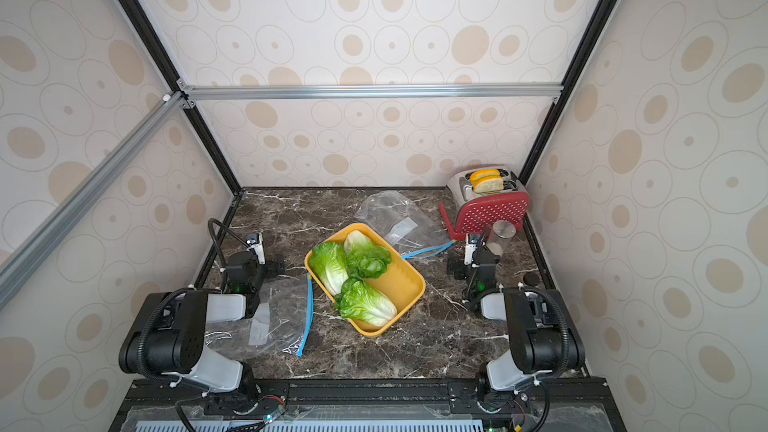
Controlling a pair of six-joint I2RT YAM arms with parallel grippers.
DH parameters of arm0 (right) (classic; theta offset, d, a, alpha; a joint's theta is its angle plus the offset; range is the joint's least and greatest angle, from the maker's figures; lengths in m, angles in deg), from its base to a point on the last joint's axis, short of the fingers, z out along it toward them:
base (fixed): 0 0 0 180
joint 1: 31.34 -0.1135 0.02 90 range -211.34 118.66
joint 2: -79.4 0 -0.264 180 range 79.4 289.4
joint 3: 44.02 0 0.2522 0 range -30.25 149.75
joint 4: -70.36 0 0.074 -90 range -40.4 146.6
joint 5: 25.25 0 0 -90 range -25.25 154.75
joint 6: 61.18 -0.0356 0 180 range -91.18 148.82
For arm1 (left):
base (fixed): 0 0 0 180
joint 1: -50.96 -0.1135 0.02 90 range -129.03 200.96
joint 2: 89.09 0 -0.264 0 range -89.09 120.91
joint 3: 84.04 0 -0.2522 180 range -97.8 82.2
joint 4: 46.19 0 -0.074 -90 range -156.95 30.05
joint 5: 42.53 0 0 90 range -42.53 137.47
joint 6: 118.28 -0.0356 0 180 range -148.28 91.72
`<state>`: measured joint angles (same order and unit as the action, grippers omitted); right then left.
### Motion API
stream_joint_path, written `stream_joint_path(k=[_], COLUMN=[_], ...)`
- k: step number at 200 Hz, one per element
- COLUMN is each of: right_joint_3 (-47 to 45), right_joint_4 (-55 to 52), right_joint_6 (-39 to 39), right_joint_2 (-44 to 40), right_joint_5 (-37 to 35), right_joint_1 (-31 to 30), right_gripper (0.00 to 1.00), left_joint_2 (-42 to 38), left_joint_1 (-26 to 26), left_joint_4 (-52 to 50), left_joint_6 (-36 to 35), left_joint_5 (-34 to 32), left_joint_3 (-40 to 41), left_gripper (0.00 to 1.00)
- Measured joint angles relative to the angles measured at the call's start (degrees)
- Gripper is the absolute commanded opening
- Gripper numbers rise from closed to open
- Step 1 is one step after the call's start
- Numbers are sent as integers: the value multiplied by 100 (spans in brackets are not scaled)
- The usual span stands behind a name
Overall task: Put the chinese cabbages into a zipper bag and zip it
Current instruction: Adjust the basket at the center of the board.
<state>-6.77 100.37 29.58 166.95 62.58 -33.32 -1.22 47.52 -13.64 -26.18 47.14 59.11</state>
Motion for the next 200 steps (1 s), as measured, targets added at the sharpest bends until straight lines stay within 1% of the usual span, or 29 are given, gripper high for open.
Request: stream_joint_path(k=[135, 151, 162, 177, 200], right_joint_3=[0, 0, 20, 170, 516], right_joint_4=[2, 0, -118, -619, -1322], right_joint_6=[2, 24, 33, 24, -87], right_joint_2=[0, -7, -61, -308, -905], right_joint_5=[4, 26, 26, 22, -2], right_joint_1=[0, 0, 0, 0, 0], right_gripper=[100, 100, 100, 100, 100], left_joint_2=[0, -28, -153, -479, -1215], left_joint_1=[0, 0, 0, 0, 0], left_joint_4=[2, -170, -575, -1067, -1381], left_joint_6=[0, 2, -2, -13, 24], left_joint_5=[0, -2, 7, 70, 125], left_joint_3=[0, -66, -225, -490, -625], left_gripper=[99, 99, 99, 99, 99])
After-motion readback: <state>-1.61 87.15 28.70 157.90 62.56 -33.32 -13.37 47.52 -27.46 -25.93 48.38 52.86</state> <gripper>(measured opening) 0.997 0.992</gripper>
